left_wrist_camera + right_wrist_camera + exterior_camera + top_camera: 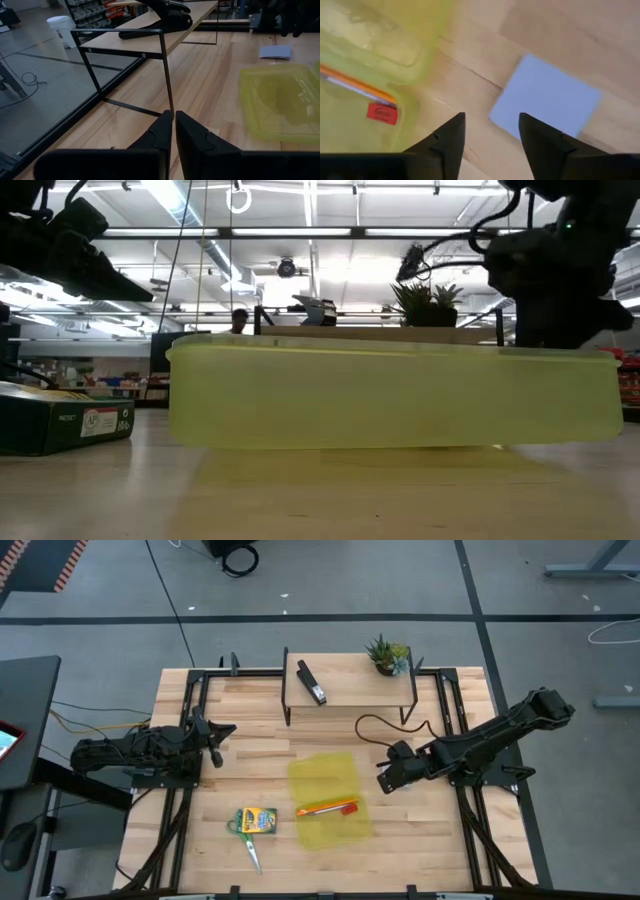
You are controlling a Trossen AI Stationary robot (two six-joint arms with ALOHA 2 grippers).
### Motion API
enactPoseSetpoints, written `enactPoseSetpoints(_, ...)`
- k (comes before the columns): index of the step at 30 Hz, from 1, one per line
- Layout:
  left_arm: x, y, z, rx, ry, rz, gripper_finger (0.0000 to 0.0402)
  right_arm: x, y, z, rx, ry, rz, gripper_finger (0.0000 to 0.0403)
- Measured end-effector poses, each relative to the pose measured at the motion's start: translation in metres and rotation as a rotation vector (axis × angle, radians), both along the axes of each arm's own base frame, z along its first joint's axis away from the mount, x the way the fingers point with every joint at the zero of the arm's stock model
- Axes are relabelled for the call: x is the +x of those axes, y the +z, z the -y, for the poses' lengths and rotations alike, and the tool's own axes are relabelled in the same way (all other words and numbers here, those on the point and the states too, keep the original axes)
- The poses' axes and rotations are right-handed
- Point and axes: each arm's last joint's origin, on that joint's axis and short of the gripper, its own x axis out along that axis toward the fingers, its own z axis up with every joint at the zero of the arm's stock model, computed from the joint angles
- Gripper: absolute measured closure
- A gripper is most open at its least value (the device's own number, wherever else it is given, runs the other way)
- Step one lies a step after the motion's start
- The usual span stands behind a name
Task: Pack school essentials
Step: Put the white sticky note into the yellow supply box
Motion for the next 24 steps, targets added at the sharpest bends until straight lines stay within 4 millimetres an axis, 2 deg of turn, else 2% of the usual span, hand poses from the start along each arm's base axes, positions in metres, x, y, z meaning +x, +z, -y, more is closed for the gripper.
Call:
enactPoseSetpoints(8, 0.000, 0.000, 0.000, 0.000, 0.000, 0.000, 0.0361, -0.007, -0.003, 0.002, 0.039, -0.140, -0.068, 0.0140)
enactPoseSetpoints(16, 0.000, 0.000, 0.000, 0.000, 0.000, 0.000, 0.0369, -0.010, -0.003, 0.003, 0.028, -0.144, -0.097, 0.0071)
enactPoseSetpoints(24, 0.000, 0.000, 0.000, 0.000, 0.000, 0.000, 0.0366, -0.016, -0.005, 0.005, 0.037, -0.260, -0.136, 0.0023)
